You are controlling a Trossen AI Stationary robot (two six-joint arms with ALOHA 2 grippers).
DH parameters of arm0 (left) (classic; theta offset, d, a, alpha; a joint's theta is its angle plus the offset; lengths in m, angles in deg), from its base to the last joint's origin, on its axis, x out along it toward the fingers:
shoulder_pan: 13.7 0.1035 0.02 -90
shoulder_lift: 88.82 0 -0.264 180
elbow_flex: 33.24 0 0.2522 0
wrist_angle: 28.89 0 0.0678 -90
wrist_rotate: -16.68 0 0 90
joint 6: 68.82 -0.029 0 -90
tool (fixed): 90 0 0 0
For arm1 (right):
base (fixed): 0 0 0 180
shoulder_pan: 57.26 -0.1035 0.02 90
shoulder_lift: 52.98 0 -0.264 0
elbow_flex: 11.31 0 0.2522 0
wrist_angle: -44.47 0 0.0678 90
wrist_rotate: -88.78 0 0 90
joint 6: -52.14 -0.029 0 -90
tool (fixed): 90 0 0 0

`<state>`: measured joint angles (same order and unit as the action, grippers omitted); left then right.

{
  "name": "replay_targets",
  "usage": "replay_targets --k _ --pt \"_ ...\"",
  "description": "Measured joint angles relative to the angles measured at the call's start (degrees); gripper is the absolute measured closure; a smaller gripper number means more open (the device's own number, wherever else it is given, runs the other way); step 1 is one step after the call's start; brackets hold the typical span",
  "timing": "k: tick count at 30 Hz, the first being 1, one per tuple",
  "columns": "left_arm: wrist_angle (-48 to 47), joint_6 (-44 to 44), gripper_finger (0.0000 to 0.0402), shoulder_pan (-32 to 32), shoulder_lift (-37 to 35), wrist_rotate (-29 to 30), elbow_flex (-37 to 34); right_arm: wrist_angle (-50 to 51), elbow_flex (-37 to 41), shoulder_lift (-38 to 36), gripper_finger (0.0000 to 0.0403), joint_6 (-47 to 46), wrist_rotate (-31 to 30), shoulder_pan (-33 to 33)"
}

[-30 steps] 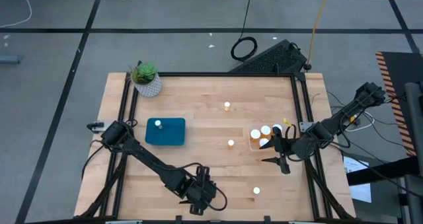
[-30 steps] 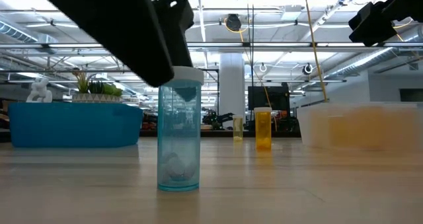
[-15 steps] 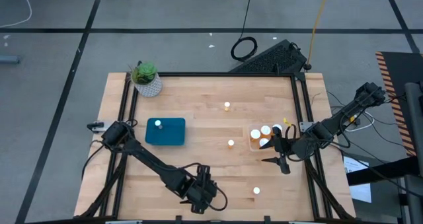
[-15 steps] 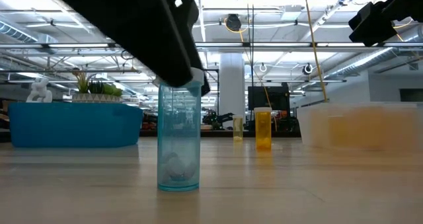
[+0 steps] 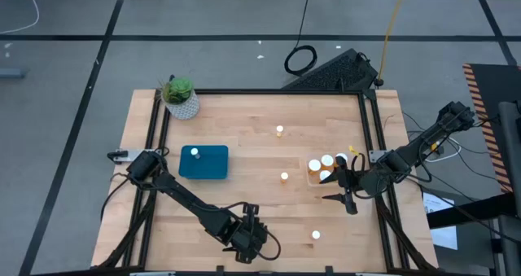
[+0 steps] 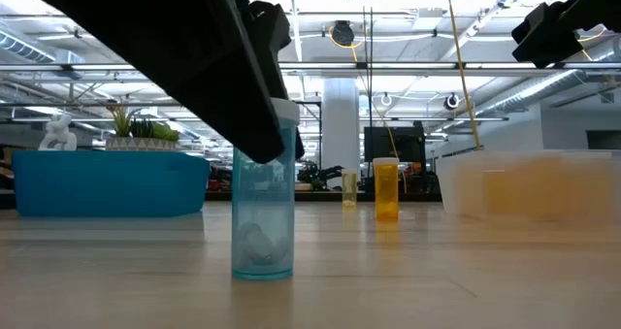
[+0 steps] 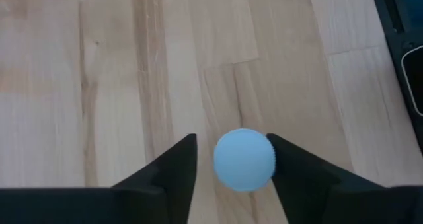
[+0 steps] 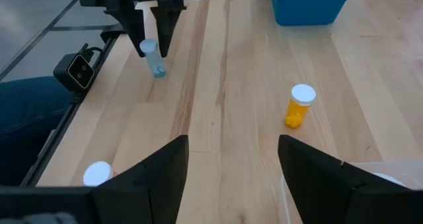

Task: Pick and place medicine bottles into bin by pill shape (circle, oval)
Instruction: Put the small blue pill bottle into the blue bin

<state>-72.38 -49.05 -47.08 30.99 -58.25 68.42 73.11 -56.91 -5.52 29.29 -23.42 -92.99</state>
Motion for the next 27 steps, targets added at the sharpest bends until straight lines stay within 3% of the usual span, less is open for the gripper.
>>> replay_targets --k 7,13,21,27 --pt "0.1 -0.2 0.0281 0.0 -0.6 -0.9 0.1 0.0 0.0 0.0 0.0177 0.0 0.0 0.0" --pt "-2.3 -0.7 0.028 0.1 -0.9 -1.6 2.0 0.0 0.0 0.0 0.0177 0.0 0.0 0.0" --pt "-15.9 0.4 0.0277 1.0 -7.2 0.4 4.4 0.1 0.0 0.0 0.0177 0.0 0.0 0.0" --pt "-28.3 2.8 0.0277 2.5 -16.1 7.3 4.4 0.1 0.0 0.0 0.0177 0.0 0.0 0.0"
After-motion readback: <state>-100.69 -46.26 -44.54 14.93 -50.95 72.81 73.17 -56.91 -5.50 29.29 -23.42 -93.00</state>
